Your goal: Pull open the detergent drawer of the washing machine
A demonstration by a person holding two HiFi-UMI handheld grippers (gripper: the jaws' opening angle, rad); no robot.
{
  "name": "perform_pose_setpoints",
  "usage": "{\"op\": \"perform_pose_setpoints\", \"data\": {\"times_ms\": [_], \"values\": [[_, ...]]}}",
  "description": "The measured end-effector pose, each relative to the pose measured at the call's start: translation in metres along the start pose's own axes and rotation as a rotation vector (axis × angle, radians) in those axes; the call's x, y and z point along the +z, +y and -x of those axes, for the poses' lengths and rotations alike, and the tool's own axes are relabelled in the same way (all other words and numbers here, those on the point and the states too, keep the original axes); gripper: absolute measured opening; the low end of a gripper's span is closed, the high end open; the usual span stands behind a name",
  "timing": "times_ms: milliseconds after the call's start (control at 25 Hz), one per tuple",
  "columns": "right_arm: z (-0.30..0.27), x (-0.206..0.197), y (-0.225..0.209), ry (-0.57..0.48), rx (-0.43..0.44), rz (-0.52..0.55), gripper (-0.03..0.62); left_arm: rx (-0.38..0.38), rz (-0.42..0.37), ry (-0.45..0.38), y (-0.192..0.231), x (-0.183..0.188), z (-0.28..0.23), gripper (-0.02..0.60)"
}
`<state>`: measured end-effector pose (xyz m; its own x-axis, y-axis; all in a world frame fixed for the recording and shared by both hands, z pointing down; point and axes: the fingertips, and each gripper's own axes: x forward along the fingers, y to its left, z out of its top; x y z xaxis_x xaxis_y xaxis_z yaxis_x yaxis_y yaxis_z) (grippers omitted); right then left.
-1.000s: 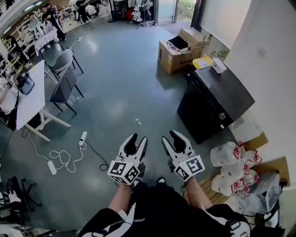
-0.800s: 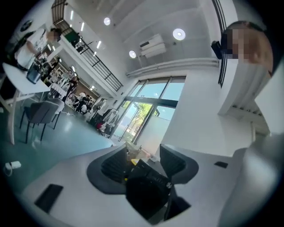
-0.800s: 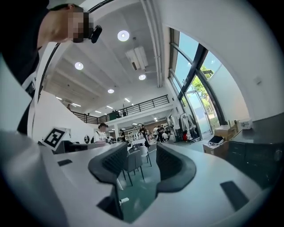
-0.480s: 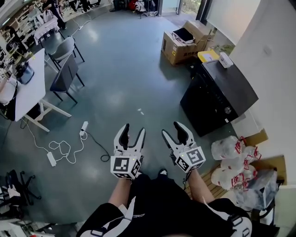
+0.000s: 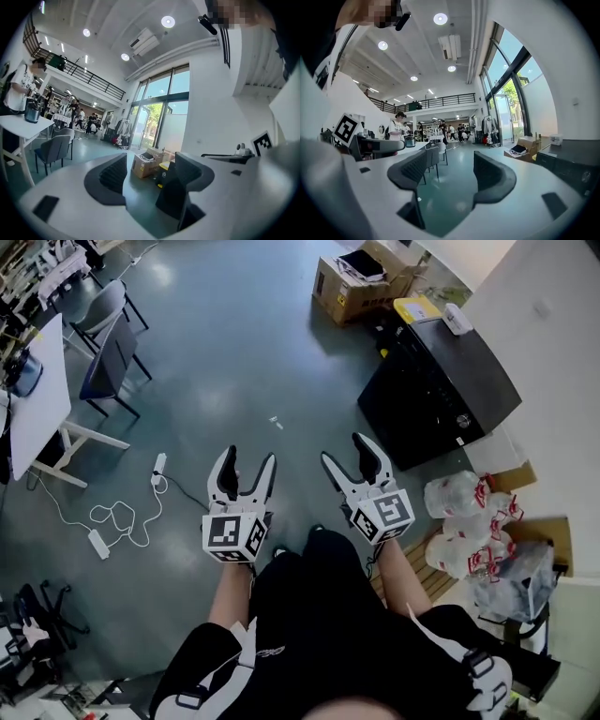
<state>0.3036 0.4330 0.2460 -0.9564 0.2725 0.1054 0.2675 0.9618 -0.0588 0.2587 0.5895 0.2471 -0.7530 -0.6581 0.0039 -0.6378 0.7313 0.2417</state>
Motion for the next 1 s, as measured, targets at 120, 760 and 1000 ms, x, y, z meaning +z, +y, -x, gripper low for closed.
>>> {"op": "perform_pose_setpoints", "data": {"times_ms": [120,760,1000], "values": [[-0.022,-0.006,-0.009,0.024,-0.009,0.008,0.338,-0.016,-0.002,0.017,0.013,-0.004,-0.023,0.321],[-0.204,0.011,-0.161,0.009,-0.03,-0.019,0.388,-0.077,0.012,0.082,0.088,0.0,-0.257,0.387],[-0.267,0.015,-0.216,0.016,-0.057,-0.036,0.388,-0.116,-0.009,0.118,0.098,-0.003,-0.342,0.387]]}}
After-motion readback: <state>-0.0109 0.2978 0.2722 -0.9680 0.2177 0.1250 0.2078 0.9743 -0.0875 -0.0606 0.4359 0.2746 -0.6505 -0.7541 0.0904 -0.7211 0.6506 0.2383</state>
